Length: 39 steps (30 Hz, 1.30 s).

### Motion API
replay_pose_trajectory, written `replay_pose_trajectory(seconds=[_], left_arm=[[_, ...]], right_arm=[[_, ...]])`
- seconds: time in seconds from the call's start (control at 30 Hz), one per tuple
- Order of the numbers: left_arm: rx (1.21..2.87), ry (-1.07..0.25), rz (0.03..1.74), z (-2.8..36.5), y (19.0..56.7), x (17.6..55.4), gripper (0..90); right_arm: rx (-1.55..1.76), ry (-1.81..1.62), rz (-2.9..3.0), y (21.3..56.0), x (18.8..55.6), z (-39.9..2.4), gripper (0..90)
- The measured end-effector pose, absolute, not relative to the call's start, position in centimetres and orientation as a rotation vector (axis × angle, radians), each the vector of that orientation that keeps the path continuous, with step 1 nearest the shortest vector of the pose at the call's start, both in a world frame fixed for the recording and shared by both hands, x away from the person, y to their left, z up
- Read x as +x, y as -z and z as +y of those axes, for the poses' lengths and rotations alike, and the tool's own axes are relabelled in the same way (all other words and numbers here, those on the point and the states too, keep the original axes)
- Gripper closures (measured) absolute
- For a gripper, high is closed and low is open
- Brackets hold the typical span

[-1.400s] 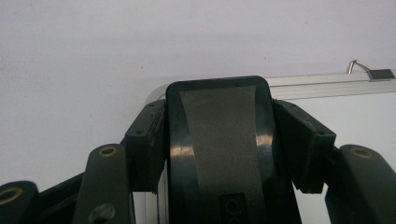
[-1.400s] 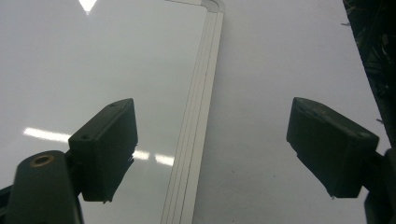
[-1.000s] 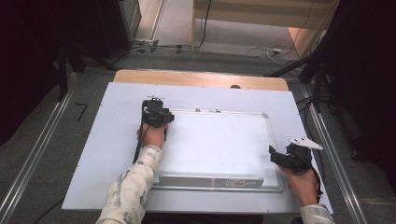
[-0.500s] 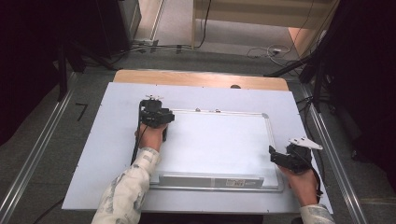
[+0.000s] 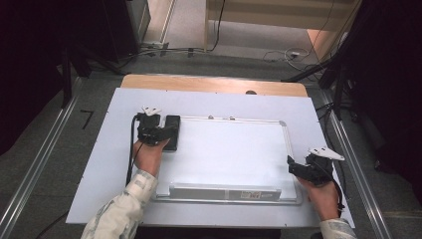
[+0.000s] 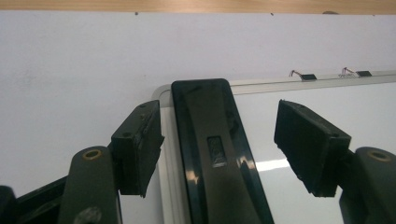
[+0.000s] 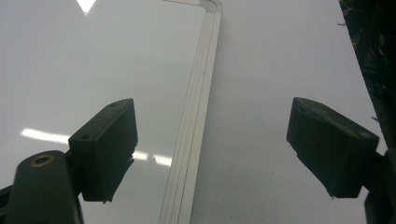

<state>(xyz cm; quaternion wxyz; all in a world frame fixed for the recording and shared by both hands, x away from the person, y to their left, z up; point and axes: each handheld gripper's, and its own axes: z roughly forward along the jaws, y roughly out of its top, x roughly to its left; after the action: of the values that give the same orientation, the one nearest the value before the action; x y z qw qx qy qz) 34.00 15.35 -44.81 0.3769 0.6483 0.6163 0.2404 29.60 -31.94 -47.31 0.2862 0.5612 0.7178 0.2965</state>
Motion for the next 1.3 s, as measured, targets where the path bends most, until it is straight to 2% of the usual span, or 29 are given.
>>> replay_pose_trajectory(seconds=[0.4, 1.3], left_arm=[[1.626, -0.598, 1.559, 18.5, 45.4, 30.7, 28.3], [1.597, -0.634, 1.611, 23.7, 47.1, 25.6, 28.3]], right_arm=[[1.505, -0.792, 1.915, 47.3, 29.6, -31.9, 15.0], [1.504, -0.800, 1.912, 47.1, 29.4, -31.9, 15.0]])
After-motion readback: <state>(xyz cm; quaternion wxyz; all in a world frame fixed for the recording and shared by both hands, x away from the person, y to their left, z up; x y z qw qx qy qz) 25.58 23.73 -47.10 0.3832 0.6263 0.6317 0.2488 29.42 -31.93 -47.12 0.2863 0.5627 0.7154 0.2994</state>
